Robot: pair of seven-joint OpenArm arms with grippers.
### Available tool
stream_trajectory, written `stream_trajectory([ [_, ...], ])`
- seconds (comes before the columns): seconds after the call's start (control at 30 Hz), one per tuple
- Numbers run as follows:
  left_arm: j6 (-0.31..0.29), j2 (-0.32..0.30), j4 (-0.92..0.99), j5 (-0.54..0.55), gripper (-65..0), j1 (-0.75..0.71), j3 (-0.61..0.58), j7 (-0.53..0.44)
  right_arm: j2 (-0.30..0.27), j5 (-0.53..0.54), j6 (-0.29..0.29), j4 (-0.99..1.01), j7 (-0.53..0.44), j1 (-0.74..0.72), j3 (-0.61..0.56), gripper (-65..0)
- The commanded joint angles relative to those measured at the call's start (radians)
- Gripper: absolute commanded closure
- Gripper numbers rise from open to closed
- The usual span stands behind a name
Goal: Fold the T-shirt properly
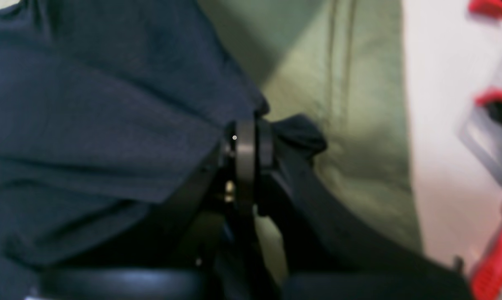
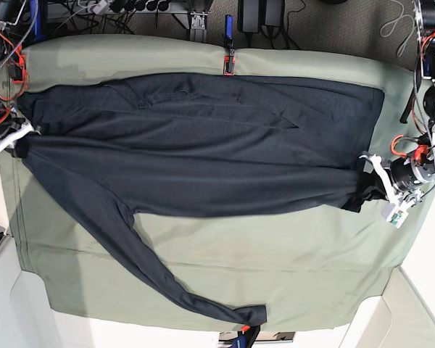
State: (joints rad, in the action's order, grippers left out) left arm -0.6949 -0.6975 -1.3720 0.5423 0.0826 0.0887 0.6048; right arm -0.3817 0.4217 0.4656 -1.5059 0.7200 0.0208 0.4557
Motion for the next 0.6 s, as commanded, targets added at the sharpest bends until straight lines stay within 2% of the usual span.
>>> stream_trajectory([
  [0.0, -0.003, -0.032, -0.048, 0.014, 0.0, -0.004, 0.034, -0.015, -0.020, 0.010, 0.002, -0.032, -0.023, 0.001, 0.024, 0.0],
  [0.17, -0.003, -0.043, -0.159, 0.024, 0.0, -0.142, 0.129, 0.053, -0.020, 0.092, 0.041, -0.074, -0.023, 0.089, 0.104, 0.0],
  [0.57, -0.003, -0.042, -0.247, 0.044, 0.0, -0.349, 0.131, 0.079, -0.020, 0.171, 0.060, -0.084, -0.002, 0.208, 0.134, 0.0],
])
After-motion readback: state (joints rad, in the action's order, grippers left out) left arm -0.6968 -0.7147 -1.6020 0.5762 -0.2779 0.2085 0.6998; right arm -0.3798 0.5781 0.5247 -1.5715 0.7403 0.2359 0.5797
